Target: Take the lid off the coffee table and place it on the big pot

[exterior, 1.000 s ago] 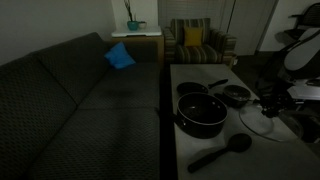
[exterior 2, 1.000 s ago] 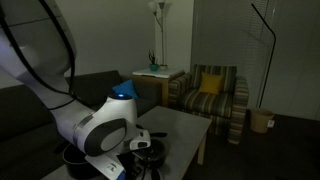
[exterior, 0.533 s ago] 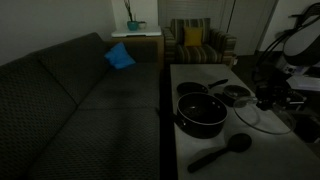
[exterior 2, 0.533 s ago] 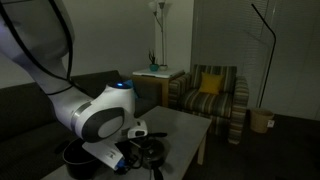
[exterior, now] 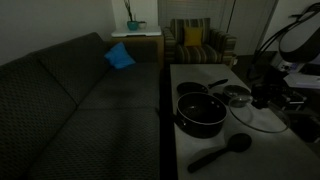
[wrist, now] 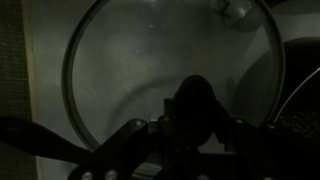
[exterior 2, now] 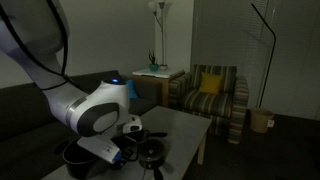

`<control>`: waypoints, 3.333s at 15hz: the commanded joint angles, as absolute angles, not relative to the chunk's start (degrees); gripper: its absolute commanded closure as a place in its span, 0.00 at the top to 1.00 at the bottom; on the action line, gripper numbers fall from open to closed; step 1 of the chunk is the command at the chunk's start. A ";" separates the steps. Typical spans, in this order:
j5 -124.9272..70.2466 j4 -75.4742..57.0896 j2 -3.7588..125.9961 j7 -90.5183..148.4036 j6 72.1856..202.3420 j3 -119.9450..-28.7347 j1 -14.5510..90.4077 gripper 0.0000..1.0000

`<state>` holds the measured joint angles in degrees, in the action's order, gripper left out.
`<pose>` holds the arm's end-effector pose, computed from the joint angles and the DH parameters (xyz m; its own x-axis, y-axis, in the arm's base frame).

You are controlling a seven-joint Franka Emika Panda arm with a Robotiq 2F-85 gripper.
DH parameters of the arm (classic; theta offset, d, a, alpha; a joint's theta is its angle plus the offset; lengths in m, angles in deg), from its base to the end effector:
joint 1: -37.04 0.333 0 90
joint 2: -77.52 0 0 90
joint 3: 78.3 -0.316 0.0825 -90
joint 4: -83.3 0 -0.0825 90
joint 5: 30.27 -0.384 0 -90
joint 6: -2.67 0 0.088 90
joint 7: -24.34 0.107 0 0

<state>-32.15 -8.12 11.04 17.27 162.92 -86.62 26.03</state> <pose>0.6381 -0.0372 -0.0390 0.9972 -0.0481 0.0577 -0.0396 -0.9895 -0.1389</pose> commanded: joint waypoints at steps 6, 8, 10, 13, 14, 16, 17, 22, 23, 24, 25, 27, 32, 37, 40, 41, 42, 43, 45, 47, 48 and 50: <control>-30.74 -14.65 17.59 17.73 161.79 -85.00 33.82 0.14; -30.30 -15.66 18.62 18.00 161.90 -84.60 35.59 0.14; -29.97 -15.98 19.30 18.17 161.57 -84.45 37.05 0.14; -29.43 -15.16 19.42 17.64 161.01 -84.32 38.40 0.14; -29.08 -14.76 19.34 17.51 160.98 -84.23 38.93 0.14; -28.22 -13.55 19.17 17.32 160.34 -84.08 39.67 0.14; -27.87 -12.77 18.97 16.81 160.03 -84.44 39.65 0.14; -27.20 -6.14 16.53 11.18 155.63 -88.55 37.76 0.14; -27.25 -4.49 15.96 9.54 154.25 -89.50 37.47 0.14; -27.34 -2.91 15.33 8.21 152.87 -90.14 37.44 0.14; -27.53 -1.45 14.89 7.14 151.45 -90.68 37.46 0.14; -27.94 0.92 13.89 4.28 149.36 -92.11 36.80 0.14; -27.83 -1.33 13.84 7.60 152.03 -89.92 38.90 0.39; -27.81 -1.30 13.69 7.61 152.04 -89.87 38.90 0.14; -27.43 0.30 12.91 7.33 151.24 -89.65 39.18 0.14; -26.98 1.65 12.44 7.40 149.92 -89.21 39.74 0.14; -26.74 2.61 12.07 7.19 149.29 -89.13 39.90 0.14; -26.37 4.18 11.53 6.97 148.16 -88.97 40.25 0.14; -25.58 7.48 10.44 6.35 145.09 -88.74 40.95 0.14; -24.79 11.70 8.86 5.77 141.39 -88.50 41.81 0.14; -24.50 13.55 8.19 5.42 139.69 -88.37 42.21 0.14; -24.04 17.80 6.53 4.63 136.11 -88.13 43.04 0.14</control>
